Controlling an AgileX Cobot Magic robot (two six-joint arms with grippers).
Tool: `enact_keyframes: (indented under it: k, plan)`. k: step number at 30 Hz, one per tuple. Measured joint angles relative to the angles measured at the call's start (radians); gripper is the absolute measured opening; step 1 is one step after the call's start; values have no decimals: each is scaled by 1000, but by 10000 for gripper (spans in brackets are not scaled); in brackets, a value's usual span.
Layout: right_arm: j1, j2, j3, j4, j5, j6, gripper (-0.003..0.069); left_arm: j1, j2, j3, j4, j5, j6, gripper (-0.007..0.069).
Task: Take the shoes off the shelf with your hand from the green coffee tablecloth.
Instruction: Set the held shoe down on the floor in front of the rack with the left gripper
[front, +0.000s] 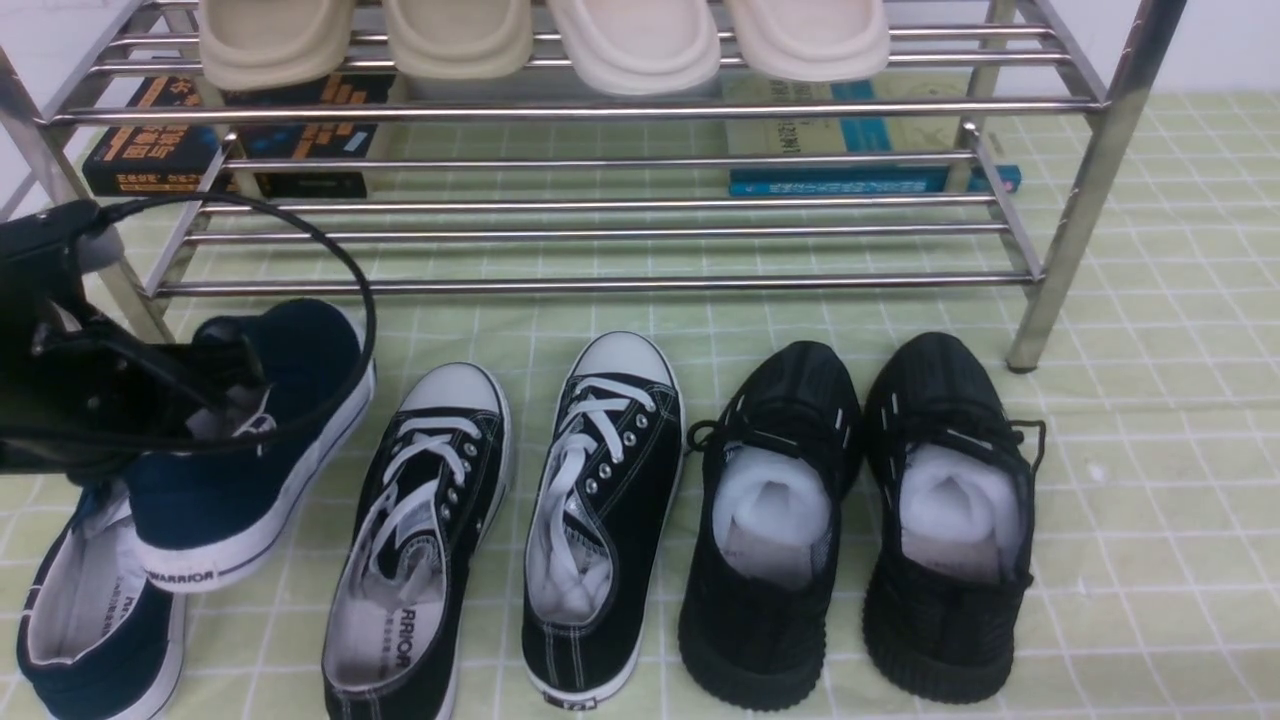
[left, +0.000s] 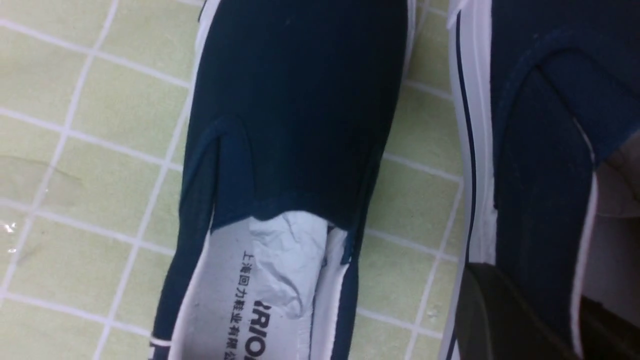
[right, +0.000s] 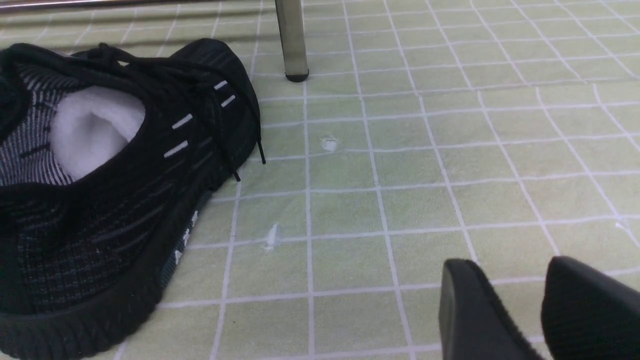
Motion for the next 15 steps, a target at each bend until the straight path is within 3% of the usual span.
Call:
enact_keyframes:
  k: [15]
  plan:
    - [0,0,0,0,0,0,239,0,73,1,25,-28,0,28]
